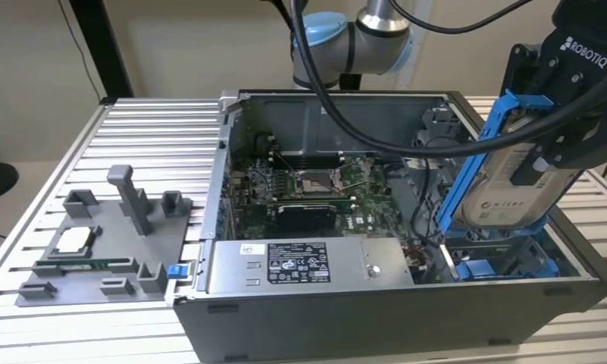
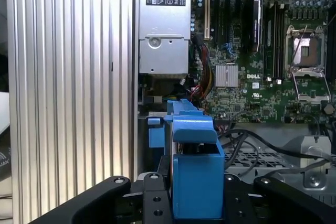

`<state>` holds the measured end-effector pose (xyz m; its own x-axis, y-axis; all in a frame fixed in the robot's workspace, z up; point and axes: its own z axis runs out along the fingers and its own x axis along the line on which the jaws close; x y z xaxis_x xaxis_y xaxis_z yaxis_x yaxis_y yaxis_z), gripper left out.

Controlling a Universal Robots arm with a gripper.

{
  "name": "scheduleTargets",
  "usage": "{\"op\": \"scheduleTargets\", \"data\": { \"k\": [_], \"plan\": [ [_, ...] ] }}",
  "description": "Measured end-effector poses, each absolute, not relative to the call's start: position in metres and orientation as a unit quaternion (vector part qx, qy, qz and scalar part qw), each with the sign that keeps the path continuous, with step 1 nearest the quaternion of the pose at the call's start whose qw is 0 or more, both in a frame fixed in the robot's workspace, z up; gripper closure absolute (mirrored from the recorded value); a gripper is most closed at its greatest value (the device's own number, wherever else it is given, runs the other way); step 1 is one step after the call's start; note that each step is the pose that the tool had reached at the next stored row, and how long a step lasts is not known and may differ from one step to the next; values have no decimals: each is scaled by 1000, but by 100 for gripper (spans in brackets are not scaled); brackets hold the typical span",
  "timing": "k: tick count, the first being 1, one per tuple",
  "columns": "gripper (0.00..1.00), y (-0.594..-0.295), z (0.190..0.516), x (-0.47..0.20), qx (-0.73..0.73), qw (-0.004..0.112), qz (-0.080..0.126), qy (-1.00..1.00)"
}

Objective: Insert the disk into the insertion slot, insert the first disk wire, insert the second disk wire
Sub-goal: 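Insert the disk into the insertion slot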

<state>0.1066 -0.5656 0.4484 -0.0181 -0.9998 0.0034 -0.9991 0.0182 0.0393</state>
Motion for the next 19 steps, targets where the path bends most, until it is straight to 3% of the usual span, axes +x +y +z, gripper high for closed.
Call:
{"op": "scheduleTargets", "data": {
  "k": [19],
  "plan": [
    [100, -570, 439, 112, 701, 15, -13, -713]
  ]
}}
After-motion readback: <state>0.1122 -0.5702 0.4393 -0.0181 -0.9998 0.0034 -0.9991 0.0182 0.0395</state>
